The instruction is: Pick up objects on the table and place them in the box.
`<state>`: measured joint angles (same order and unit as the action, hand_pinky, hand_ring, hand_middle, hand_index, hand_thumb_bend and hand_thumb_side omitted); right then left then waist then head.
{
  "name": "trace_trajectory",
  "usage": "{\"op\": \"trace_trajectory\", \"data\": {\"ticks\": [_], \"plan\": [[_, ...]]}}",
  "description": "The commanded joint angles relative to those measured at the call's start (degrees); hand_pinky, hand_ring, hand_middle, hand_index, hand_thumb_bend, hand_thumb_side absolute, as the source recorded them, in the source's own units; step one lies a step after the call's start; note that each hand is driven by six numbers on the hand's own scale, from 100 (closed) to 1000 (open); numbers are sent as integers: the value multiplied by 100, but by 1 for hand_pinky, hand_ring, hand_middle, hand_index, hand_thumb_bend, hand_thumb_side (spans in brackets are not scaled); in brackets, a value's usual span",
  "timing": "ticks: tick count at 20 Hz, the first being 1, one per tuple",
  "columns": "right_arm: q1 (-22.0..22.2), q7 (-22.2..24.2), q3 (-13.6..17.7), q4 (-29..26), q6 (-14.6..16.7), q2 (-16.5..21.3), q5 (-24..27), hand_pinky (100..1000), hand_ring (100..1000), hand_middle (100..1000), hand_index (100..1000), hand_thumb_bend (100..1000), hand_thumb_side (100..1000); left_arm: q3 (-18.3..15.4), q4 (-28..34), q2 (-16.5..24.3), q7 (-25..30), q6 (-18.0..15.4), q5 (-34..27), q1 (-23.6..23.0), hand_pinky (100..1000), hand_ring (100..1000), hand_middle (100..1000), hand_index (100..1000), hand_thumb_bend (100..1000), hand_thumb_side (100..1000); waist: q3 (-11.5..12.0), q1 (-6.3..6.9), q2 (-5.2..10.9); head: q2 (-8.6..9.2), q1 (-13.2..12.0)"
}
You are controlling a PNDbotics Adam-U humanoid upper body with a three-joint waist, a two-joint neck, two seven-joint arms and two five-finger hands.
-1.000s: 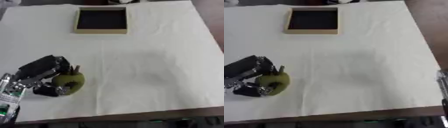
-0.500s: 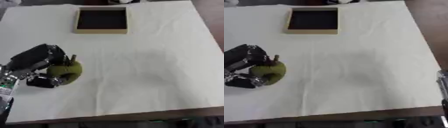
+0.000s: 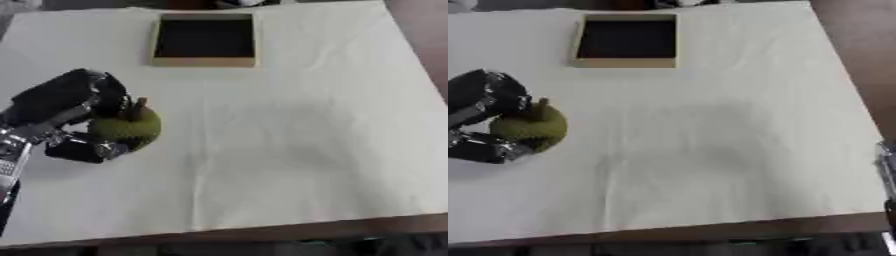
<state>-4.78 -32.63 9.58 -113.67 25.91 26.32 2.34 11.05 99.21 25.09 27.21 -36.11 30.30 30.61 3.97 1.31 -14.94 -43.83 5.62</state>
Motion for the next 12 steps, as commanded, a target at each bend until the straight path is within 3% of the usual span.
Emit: {"op": "trace_trajectory", "data": {"ticks": [1,12], "plan": [[-40,-11,59,-92,14,123,-26,744,672,573,727,100,502,-44,15,260,-92,-188,7,226,126,100,201,465,270,100,-10,-15,72,-29,-24],[-135,-6,59,-92,38,107,-9,743,671,572,726,100,501,-87,-996,687,-753,-793,109,1155,124,100,200,433,333,100,-185,-13,-12,-29,-176]]}}
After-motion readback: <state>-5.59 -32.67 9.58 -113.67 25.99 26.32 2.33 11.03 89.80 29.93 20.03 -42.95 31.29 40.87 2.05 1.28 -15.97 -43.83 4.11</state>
